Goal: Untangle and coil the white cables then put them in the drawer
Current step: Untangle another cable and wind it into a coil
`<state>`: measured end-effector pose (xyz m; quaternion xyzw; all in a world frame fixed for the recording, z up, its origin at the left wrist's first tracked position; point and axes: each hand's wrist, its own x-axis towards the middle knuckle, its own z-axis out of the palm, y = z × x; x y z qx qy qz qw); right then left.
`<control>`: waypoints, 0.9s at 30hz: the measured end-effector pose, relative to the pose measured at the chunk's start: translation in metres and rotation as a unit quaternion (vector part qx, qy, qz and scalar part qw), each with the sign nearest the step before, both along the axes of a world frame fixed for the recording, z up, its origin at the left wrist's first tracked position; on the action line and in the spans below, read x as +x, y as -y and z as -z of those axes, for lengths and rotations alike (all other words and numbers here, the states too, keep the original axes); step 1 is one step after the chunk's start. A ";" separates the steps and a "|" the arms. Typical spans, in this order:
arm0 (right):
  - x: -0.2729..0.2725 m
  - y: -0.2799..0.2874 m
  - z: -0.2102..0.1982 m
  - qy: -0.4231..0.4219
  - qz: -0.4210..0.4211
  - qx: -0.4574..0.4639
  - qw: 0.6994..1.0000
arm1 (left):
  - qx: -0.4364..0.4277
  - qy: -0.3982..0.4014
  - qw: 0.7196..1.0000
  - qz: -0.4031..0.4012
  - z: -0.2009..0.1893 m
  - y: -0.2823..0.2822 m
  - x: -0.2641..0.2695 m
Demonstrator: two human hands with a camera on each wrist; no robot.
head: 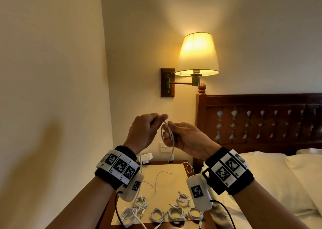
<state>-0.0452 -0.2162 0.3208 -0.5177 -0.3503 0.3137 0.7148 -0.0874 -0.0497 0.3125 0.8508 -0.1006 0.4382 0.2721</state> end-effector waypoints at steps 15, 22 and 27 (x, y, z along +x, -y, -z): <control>0.030 0.010 -0.019 0.023 0.129 0.044 0.990 | 0.047 -0.229 0.967 0.102 0.071 0.030 -0.031; 0.020 0.002 -0.006 0.229 0.168 -0.028 0.958 | 0.138 -0.053 0.987 0.057 -0.004 0.043 -0.035; 0.010 0.007 -0.007 0.195 0.128 -0.011 0.972 | 0.135 0.021 0.991 -0.010 -0.020 0.026 -0.018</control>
